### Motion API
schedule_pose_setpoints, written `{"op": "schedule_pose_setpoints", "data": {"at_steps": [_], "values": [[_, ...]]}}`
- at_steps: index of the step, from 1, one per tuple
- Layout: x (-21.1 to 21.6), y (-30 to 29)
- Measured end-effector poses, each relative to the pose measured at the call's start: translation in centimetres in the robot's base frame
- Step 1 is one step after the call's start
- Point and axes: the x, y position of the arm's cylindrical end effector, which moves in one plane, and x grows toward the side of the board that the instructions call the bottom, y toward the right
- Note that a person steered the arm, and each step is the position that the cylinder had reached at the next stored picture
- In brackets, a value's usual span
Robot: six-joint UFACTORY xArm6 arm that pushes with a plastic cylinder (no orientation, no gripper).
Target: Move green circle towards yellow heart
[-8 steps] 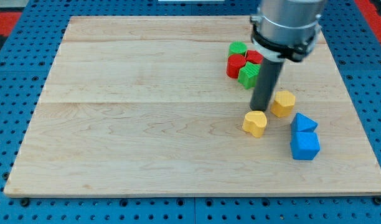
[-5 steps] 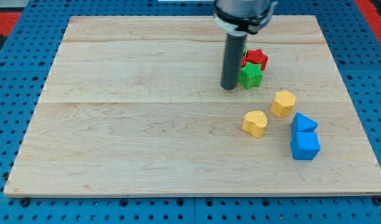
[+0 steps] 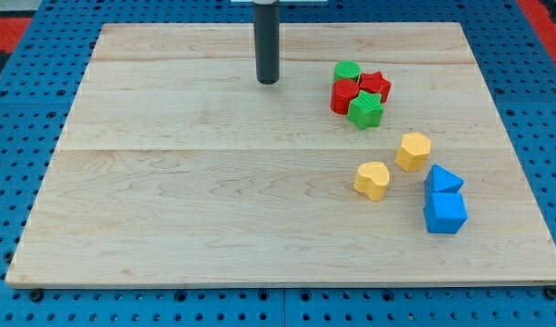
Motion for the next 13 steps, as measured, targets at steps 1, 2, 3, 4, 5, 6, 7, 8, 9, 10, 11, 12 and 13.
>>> {"op": "schedule_pose_setpoints", "data": {"at_steps": [1, 2, 3, 4, 5, 6, 7, 8, 9, 10, 11, 12, 13], "values": [[-3.5, 1.3], [-5.8, 5.6], [-5.7, 10.6], [-4.7, 14.4], [-3.3, 15.3], [-1.1, 15.3], [0.2, 14.1], [0.2, 10.9], [0.7, 8.6], [1.0, 6.6], [1.4, 4.2], [1.8, 1.8], [4.2, 1.7]]}}
